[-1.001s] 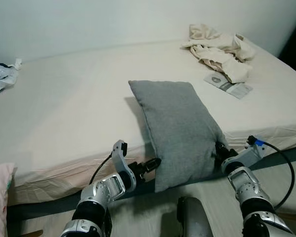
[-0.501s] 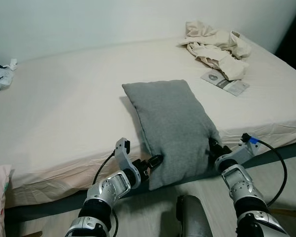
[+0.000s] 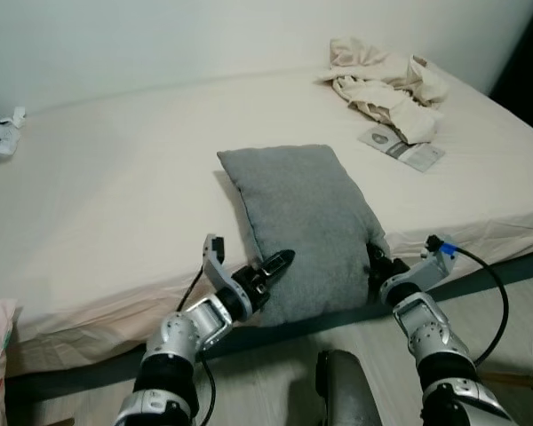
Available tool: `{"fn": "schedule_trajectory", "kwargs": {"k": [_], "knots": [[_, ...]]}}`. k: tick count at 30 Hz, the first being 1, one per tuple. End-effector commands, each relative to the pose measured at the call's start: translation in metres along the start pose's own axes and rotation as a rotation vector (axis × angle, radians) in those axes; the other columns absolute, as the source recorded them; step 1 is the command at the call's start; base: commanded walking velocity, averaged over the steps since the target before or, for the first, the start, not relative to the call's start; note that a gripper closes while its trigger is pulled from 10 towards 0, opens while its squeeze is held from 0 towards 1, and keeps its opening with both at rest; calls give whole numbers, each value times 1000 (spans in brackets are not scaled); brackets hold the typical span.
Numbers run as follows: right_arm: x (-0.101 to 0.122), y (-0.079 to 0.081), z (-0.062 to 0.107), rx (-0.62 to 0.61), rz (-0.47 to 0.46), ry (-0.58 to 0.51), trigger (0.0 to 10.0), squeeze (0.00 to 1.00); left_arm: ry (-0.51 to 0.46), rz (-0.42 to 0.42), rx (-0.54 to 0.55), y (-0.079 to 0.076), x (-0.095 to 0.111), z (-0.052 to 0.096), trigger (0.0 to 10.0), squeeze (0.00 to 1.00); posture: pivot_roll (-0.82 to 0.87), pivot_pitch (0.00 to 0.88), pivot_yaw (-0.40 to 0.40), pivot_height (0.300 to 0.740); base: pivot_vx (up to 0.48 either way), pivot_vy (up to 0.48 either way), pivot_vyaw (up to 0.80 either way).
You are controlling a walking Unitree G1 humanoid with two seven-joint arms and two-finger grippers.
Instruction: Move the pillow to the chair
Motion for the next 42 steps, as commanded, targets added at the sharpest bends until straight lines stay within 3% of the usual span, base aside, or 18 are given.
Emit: {"fn": "schedule_trajectory", "kwargs": {"k": [1, 3, 4, 8, 15, 19, 21, 22, 23, 24, 27, 28, 31, 32, 35, 37, 38, 42], "knots": [[-9, 20, -6, 70, -7, 31, 0, 0, 79, -74, -45, -24, -38, -20, 2353, 0, -18, 203, 43, 577, 0, 0, 0], [-9, 21, -6, 72, -7, 32, 0, 0, 86, -110, -32, -24, -41, -21, 2353, 0, -18, 203, 43, 577, 0, 0, 0], [-10, 23, -7, 76, -7, 33, 0, 0, 97, -144, -19, -23, -42, -23, 0, 0, -20, 203, 42, 577, 0, 0, 0], [-11, 27, -8, 85, -6, 36, 0, 0, 87, -198, 35, -21, -39, -27, 0, 0, -18, 200, 40, 577, 0, 0, 0], [-10, 33, -10, 106, 0, 33, 0, 0, 8, -205, 94, -14, -19, -24, 0, 0, -15, 185, 36, 577, 0, 0, 0], [-7, 45, -13, 144, 64, 29, 0, 0, 7, -246, 114, -11, -17, -23, 0, 0, -16, 172, 32, 577, 0, 0, 0], [-3, 66, -18, 213, 183, 19, 0, 0, -28, -291, 136, -10, -7, -19, 0, 0, -19, 161, 31, 577, 0, 0, 0], [-3, 66, -18, 213, 183, 19, 0, 0, -28, -291, 136, -10, -7, -19, 0, 0, -19, 161, 31, 577, 0, 0, 0], [0, 81, -20, 257, 224, 4, 0, 0, -60, -319, 157, -8, 2, -16, 0, 0, -18, 149, 27, 577, 0, 0, 0], [0, 81, -20, 257, 224, 4, 0, 0, -60, -319, 157, -8, 2, -16, 0, 0, -18, 149, 27, 577, 0, 0, 0], [3, 140, -19, 447, 376, -51, 0, 0, -262, -437, 276, 3, 56, 9, 0, 0, -8, 118, 5, 577, 0, 0, 0], [3, 140, -19, 447, 376, -51, 0, 0, -262, -437, 276, 3, 56, 9, 0, 0, -8, 118, 5, 577, 0, 0, 0], [2, 176, -14, 567, 457, -95, 0, 0, -442, -472, 300, 0, 99, 35, 0, 0, -5, 88, -15, 577, 0, 0, 0], [2, 176, -14, 567, 457, -95, 0, 0, -442, -472, 300, 0, 99, 35, 0, 0, -5, 88, -15, 577, 0, 0, 0], [5, 199, -13, 629, 473, -137, 0, 0, -596, -489, 298, -12, 131, 59, 0, 0, 2, 67, -29, 577, 0, 0, 0], [4, 204, -13, 643, 488, -145, 0, 0, -648, -503, 300, -18, 141, 67, 0, 0, 5, 58, -34, 577, 0, 0, 0], [4, 204, -13, 643, 488, -145, 0, 0, -648, -503, 300, -18, 141, 67, 0, 0, 5, 58, -34, 577, 0, 0, 0], [-6, 193, -15, 601, 551, -114, 0, 0, -621, -636, 380, -15, 142, 70, 0, 0, 15, 49, -42, 577, 0, 0, 0]]}}
Point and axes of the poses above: a point about 5 cm out from each wrist's last joint towards the gripper, its own z axis pointing back from the gripper into the wrist, its own x axis along the axis of the wrist's last joint, y = z × x, the point moved 5 cm from there along -z, pointing out of the wrist towards the gripper, and after that the axes turned 3 degrees about z, right-handed, at the moved point
